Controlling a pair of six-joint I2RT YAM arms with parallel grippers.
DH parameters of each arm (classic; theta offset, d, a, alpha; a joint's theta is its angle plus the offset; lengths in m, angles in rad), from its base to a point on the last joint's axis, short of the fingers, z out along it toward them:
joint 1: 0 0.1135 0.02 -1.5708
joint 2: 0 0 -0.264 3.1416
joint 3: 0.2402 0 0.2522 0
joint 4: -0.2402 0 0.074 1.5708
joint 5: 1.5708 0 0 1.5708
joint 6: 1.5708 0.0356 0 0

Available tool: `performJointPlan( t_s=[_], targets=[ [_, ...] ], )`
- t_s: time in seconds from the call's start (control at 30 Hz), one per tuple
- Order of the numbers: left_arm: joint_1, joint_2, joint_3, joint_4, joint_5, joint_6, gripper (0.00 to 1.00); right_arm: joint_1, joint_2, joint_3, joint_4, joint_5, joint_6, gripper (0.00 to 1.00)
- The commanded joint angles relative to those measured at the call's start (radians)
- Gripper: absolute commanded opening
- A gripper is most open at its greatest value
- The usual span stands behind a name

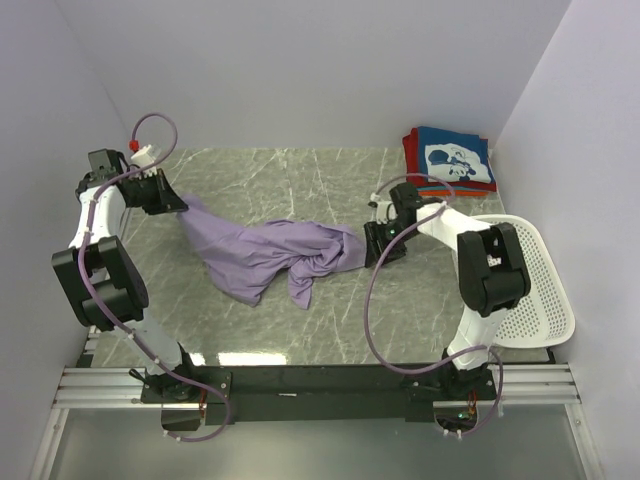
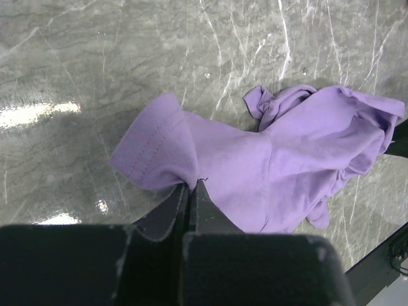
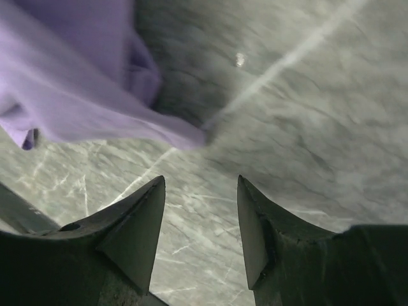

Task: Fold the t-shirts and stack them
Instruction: Flatten the tshirt out

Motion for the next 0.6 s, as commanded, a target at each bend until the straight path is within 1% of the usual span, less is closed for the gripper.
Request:
performJointPlan(
  t_s=[0.0,0.07,0.1,0.23,0.37,0.57],
  targets=[
    [0.001,-0.014,-0.014,0.038,0.032,0.002,0.01,-0.049,-0.063,-0.041,0.125,-0.125,0.093,0.56],
    [0.002,-0.009,-0.022,0.041,0.038,-0.005,0.01,-0.054,-0.058,-0.061,0.175,-0.155,0.104,0.57],
    [0.002,-0.008,-0.023,0.041,0.038,-0.005,0.01,-0.059,-0.044,-0.066,0.188,-0.195,0.108,0.57],
    [0.002,0.002,-0.017,0.038,0.032,0.002,0.01,-0.057,0.012,-0.055,0.2,-0.248,0.092,0.57],
    [0.001,0.015,0.004,0.029,0.035,0.005,0.01,-0.057,0.048,-0.055,0.212,-0.266,0.063,0.57],
    [0.001,0.025,0.017,0.031,0.032,-0.001,0.01,-0.054,0.081,-0.069,0.214,-0.287,0.058,0.54]
  ],
)
